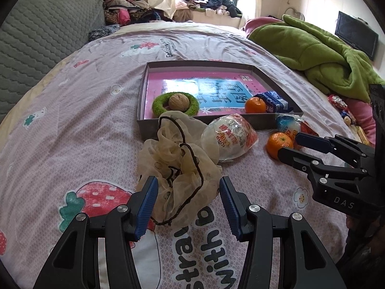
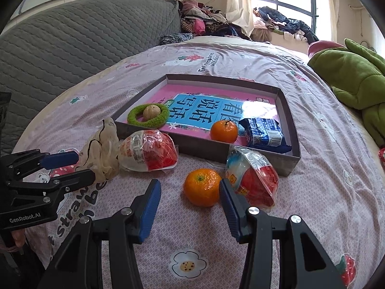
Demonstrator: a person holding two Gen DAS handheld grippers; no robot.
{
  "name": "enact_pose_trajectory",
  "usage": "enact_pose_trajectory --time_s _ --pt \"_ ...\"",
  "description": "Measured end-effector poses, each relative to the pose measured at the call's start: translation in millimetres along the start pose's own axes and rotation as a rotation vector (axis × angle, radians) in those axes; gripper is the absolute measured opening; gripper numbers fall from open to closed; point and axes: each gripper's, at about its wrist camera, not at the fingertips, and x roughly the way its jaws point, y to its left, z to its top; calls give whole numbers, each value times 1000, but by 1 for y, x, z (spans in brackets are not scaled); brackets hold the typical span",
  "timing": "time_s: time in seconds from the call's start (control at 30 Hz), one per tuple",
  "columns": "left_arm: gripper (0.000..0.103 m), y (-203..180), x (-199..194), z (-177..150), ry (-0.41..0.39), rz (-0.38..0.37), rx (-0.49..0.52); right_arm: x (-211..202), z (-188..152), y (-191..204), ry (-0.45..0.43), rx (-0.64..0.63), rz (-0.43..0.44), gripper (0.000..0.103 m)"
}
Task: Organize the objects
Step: 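Move the left tool to the beige mesh bag while the right tool reaches a loose tangerine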
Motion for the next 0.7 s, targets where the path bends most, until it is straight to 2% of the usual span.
enact_pose_trajectory --time_s 0.53,0.7 --pt "55 1 18 0 22 9 -6 14 -2 -1 -9 -11 -35 50" --pt "55 1 23 0 30 10 -5 18 -2 3 -9 -49 -72 50"
